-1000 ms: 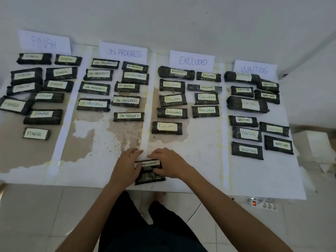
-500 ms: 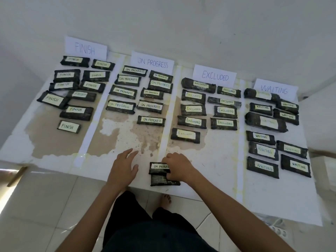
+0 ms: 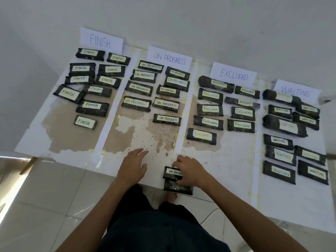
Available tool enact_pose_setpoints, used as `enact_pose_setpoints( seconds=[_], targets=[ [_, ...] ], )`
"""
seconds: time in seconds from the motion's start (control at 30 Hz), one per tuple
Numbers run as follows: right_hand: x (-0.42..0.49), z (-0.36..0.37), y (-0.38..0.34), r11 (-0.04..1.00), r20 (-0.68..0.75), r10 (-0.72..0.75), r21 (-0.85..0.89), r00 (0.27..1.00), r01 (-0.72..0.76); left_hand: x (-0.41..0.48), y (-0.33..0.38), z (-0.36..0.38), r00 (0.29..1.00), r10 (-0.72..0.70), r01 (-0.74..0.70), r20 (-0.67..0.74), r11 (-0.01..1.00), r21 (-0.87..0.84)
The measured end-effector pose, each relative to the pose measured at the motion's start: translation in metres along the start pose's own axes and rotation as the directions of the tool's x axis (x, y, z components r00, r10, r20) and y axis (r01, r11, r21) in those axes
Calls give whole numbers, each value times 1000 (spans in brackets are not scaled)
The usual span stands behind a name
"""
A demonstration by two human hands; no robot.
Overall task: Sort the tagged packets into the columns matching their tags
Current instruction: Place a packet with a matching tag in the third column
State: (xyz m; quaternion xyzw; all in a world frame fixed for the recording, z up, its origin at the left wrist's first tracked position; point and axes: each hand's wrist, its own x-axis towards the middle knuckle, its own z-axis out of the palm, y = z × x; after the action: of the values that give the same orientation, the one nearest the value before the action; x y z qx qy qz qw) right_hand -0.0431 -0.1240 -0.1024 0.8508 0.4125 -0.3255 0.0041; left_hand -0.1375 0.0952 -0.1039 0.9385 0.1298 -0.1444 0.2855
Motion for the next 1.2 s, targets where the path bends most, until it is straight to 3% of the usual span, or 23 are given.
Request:
enact_pose_setpoints(
  seconds=[0.2,0.5,0.67,0.93,1.2],
  targets=[
    [2,-1,-4,996,-38,54,72,998,-51,3,5,5,999,46,-46,14,999,7],
    [60,-60,-29,991,-284,86,125,955,-53,36,-13,-39,991,12,-14,-130,1000,-8],
    [121,-95,-56,989,-368,94,139,925,-46,69,-36,-72,994,-27,33,-106,998,48],
    [200,-109,-81,985,-356,156,119,921,-121,111,-77,-97,999,29,-26,-22,992,123],
    [213,-102,-87,983,-383,167,133,908,-125,122,-99,-97,992,125,-127,21,978,166]
  ],
)
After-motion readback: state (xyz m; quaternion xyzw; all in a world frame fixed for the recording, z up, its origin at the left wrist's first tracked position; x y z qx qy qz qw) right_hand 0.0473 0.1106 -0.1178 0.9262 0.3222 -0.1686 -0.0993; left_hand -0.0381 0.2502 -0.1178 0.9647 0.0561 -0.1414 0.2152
